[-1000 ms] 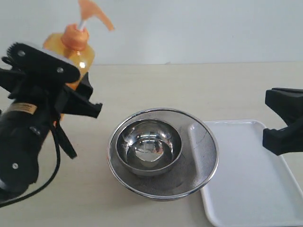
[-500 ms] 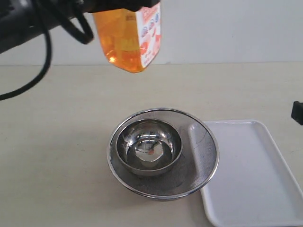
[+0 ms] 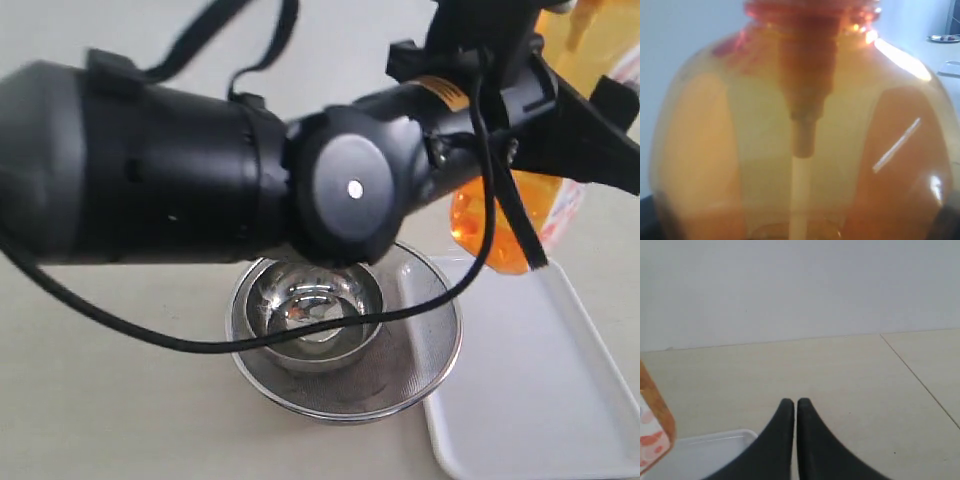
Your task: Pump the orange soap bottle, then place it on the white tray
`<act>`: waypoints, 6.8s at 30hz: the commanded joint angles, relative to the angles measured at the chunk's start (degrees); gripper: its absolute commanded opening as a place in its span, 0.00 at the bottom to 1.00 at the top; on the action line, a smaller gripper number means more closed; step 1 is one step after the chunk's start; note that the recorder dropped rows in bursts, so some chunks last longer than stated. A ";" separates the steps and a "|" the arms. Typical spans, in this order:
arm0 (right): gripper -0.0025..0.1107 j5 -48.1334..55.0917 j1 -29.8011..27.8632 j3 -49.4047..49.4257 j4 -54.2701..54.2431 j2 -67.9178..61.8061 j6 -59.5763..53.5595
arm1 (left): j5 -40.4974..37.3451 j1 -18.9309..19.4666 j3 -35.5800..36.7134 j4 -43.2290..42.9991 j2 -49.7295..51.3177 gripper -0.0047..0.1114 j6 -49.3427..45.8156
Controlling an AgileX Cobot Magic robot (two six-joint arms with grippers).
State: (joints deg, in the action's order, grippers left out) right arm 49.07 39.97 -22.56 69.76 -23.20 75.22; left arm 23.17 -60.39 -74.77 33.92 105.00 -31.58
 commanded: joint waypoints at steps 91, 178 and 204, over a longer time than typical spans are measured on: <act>0.02 11.26 -0.04 -2.14 -17.41 12.19 -32.45 | -31.54 -1.58 -4.94 -25.82 -1.06 0.29 16.84; 0.02 -2.60 -0.15 6.50 28.75 -38.05 42.34 | 3.75 10.55 4.69 -58.30 11.75 0.08 40.95; 0.02 -2.34 -0.15 6.41 30.18 -38.05 39.70 | 3.39 8.50 4.91 -63.35 11.35 0.08 43.61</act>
State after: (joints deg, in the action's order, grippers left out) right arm 45.99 39.97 -15.82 99.52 -61.26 115.49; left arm 25.04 -51.04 -69.92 -27.72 116.85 11.42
